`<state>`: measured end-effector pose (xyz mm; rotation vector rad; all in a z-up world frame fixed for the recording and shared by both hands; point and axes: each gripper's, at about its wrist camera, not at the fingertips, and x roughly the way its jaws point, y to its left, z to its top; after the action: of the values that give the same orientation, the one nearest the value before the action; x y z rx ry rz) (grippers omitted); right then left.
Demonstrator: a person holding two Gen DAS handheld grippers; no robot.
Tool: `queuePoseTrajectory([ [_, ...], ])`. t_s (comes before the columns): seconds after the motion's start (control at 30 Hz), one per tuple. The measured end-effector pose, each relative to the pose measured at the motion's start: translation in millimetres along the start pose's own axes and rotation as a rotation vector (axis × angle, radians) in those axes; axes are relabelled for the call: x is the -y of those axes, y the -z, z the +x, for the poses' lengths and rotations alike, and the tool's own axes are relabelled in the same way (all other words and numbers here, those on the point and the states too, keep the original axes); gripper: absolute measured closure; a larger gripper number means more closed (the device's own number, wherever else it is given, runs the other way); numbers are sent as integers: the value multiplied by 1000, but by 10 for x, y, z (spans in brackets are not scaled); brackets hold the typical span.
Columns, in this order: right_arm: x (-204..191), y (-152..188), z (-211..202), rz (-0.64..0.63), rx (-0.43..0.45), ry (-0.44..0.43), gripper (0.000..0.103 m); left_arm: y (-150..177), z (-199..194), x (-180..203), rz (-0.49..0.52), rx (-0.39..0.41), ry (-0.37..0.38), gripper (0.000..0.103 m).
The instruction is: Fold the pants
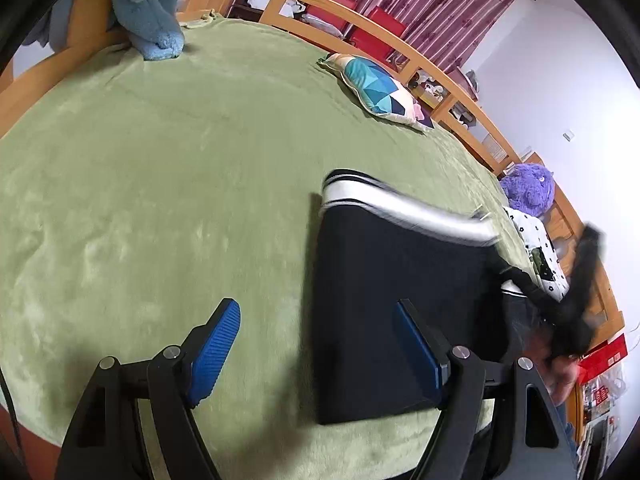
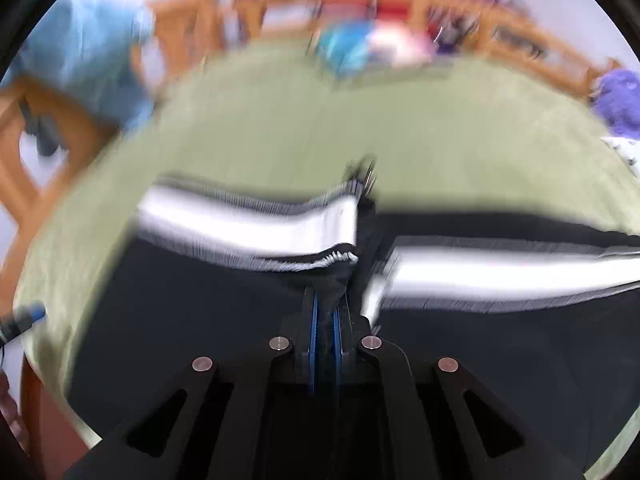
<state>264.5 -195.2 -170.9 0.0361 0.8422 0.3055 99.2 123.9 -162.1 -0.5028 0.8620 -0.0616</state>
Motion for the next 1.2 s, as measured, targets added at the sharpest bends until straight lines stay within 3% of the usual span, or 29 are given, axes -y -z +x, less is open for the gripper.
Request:
queuePoseTrajectory([
  [0.03, 239, -76, -155, 146, 70, -92, 96, -7, 16, 4, 2, 3, -6, 26],
  [0.1, 458, -107, -79, 251, 41, -123, 91, -28, 79, -3, -7, -8, -5, 26],
  [0.13, 468, -81, 94, 221, -28, -78, 87, -41, 128, -1, -14, -21, 2, 26],
  [0.17, 436, -27, 255, 184, -100, -40, 75, -51, 181, 14, -17, -36, 7, 26],
  [0.2, 405, 58, 470, 131, -208, -18, 74, -53, 212, 39, -13, -44, 8, 26],
  [0.23, 400, 128, 530, 104, -246, -34, 74, -46, 216, 66, -3, -44, 11, 26],
  [0.33, 450, 190, 317, 146, -217, -72, 50, -18, 223, 130, 23, -38, 7, 26],
  [0.37, 471, 214, 261, 160, -211, -105, 36, -13, 240, 141, 23, -45, 9, 26],
  [0.4, 469, 267, 220, 166, -207, -138, 31, -15, 252, 132, 22, -51, 12, 26],
  [0.53, 231, 634, 367, 102, -258, -83, 31, -11, 324, 171, 22, -68, -1, 26],
  [0.57, 178, 648, 375, 74, -246, -62, 52, -20, 331, 168, 22, -72, 0, 26],
  [0.6, 63, 646, 357, 36, -238, -77, 87, -26, 334, 175, 25, -74, 0, 26],
  [0.67, -24, 526, 226, 17, -198, -113, 89, -30, 312, 196, 32, -70, -13, 26],
  [0.8, 309, 132, -320, 89, -8, -174, 90, -57, 256, 284, 55, -52, -36, 26],
  [0.87, 522, 8, -566, 87, 50, -101, 89, -63, 274, 336, 62, -55, -38, 26],
  [0.93, 757, 53, -533, 78, 14, -3, 83, -52, 315, 410, 74, -66, -31, 26],
  [1.0, 960, 183, -246, 120, -121, 31, 52, -41, 363, 484, 91, -76, -33, 26],
  [1.07, 1080, 362, 31, 142, -274, -9, 52, -26, 413, 577, 109, -89, -28, 26],
  [1.1, 1104, 426, 36, 142, -287, -18, 52, -15, 422, 620, 116, -90, -24, 26],
  [1.2, 1130, 498, -233, 189, -202, -16, 50, 24, 415, 701, 137, -91, -19, 26],
])
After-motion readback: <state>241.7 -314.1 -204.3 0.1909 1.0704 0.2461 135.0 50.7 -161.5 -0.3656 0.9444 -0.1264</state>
